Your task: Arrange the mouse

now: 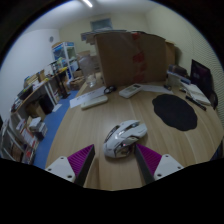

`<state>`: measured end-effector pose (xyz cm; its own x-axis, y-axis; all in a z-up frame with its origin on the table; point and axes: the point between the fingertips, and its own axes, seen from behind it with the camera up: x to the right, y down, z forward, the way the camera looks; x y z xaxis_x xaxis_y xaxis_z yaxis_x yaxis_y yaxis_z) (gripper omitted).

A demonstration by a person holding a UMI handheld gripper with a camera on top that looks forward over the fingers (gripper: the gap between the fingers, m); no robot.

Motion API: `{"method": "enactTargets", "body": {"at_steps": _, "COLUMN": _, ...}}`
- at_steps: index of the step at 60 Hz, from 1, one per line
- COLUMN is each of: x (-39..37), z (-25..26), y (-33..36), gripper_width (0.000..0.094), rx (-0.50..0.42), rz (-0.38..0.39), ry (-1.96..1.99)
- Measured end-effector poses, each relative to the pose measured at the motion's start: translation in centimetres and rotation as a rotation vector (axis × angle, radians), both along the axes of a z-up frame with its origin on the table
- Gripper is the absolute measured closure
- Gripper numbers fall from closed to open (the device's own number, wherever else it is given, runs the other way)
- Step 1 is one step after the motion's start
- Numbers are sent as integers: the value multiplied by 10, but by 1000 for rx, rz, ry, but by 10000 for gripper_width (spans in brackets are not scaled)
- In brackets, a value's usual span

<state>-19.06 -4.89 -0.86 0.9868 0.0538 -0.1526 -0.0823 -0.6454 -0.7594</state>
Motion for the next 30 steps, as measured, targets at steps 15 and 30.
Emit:
{"method": "enactTargets", "body": {"at_steps": 15, "x": -5, "z": -6, "y": 55, "gripper_width": 87, "rx": 33, "rz": -51, "ry": -121}}
{"method": "enactTargets", "body": {"at_steps": 30, "x": -5, "z": -4, "y": 65, "gripper_width": 504, "rx": -42, "rz": -79, "ry": -108}}
